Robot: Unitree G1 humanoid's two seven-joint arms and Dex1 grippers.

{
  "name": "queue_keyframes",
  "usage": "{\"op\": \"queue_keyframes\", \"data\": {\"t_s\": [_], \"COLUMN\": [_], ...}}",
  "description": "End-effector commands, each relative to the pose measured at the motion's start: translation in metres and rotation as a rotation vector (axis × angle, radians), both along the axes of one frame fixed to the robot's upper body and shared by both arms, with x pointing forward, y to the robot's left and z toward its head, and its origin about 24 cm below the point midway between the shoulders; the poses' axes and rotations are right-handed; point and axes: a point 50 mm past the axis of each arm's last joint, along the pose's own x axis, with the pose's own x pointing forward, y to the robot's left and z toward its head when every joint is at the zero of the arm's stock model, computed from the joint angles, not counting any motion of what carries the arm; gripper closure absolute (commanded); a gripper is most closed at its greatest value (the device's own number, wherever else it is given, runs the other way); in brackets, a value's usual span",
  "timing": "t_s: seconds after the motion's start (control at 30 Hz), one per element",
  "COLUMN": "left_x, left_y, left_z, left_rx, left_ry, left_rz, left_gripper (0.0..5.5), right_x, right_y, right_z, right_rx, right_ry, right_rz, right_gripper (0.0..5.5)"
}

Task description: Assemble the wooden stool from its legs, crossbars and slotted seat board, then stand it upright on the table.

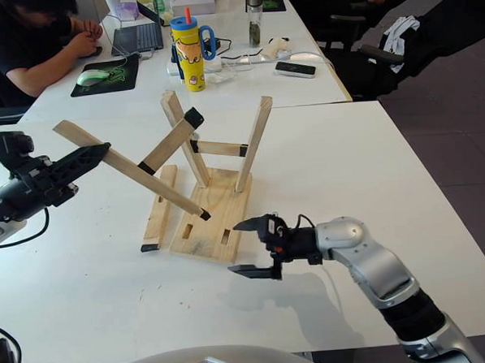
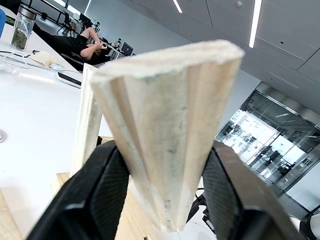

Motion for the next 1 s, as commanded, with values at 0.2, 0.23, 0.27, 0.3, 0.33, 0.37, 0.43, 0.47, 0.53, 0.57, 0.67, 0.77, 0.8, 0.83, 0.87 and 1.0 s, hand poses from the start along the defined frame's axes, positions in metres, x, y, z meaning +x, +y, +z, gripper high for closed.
{"op": "queue_keyframes", "data": {"t_s": [0.2, 0.23, 0.27, 0.3, 0.33, 0.37, 0.43, 0.47, 0.53, 0.57, 0.67, 0.77, 0.8, 0.83, 0.87, 1.0], "left_x": [0.019, 0.020, 0.021, 0.021, 0.020, 0.020, 0.021, 0.021, 0.021, 0.022, 0.025, 0.031, 0.032, 0.034, 0.035, 0.041], "left_y": [0.004, 0.002, -0.001, -0.003, -0.005, -0.007, -0.012, -0.014, -0.020, -0.024, -0.037, -0.047, -0.050, -0.052, -0.055, -0.064], "left_z": [0.036, 0.037, 0.036, 0.035, 0.033, 0.030, 0.026, 0.022, 0.015, 0.011, 0.002, -0.001, -0.001, -0.002, -0.002, 0.002], "left_rx": [0.036, 0.035, 0.035, 0.033, 0.042, 0.061, 0.076, 0.092, 0.103, 0.110, 0.169, 0.203, 0.215, 0.234, 0.249, 0.317], "left_ry": [-0.121, -0.123, -0.124, -0.122, -0.117, -0.117, -0.118, -0.122, -0.131, -0.134, -0.154, -0.208, -0.228, -0.244, -0.265, -0.320], "left_rz": [-0.018, -0.026, -0.033, -0.041, -0.041, -0.027, 0.011, 0.043, 0.077, 0.086, 0.114, 0.135, 0.134, 0.126, 0.120, 0.065], "left_gripper": [3.44, 3.44, 3.44, 3.44, 3.44, 3.44, 3.44, 3.44, 3.44, 3.44, 3.44, 3.44, 3.44, 3.44, 3.44, 3.44], "right_x": [0.019, 0.021, 0.025, 0.028, 0.033, 0.038, 0.051, 0.061, 0.075, 0.080, 0.088, 0.083, 0.081, 0.079, 0.076, 0.080], "right_y": [0.014, 0.013, 0.010, 0.006, 0.001, -0.004, -0.016, -0.022, -0.030, -0.032, -0.038, -0.045, -0.048, -0.051, -0.053, -0.054], "right_z": [-0.044, -0.047, -0.049, -0.049, -0.048, -0.046, -0.040, -0.036, -0.032, -0.030, -0.028, -0.029, -0.029, -0.027, -0.025, -0.012], "right_rx": [-0.134, -0.158, -0.178, -0.195, -0.208, -0.217, -0.245, -0.258, -0.297, -0.297, -0.314, -0.236, -0.187, -0.145, -0.080, 0.293], "right_ry": [-0.297, -0.317, -0.333, -0.342, -0.361, -0.374, -0.414, -0.439, -0.483, -0.487, -0.504, -0.355, -0.271, -0.204, -0.110, 0.205], "right_rz": [-0.071, -0.077, -0.094, -0.101, -0.112, -0.126, -0.154, -0.172, -0.189, -0.200, -0.203, -0.211, -0.229, -0.237, -0.262, -0.485], "right_gripper": [1.08, 1.08, 1.08, 1.08, 1.08, 1.08, 1.08, 1.08, 1.08, 1.08, 1.08, 1.08, 1.08, 1.25, 1.28, 1.90]}}
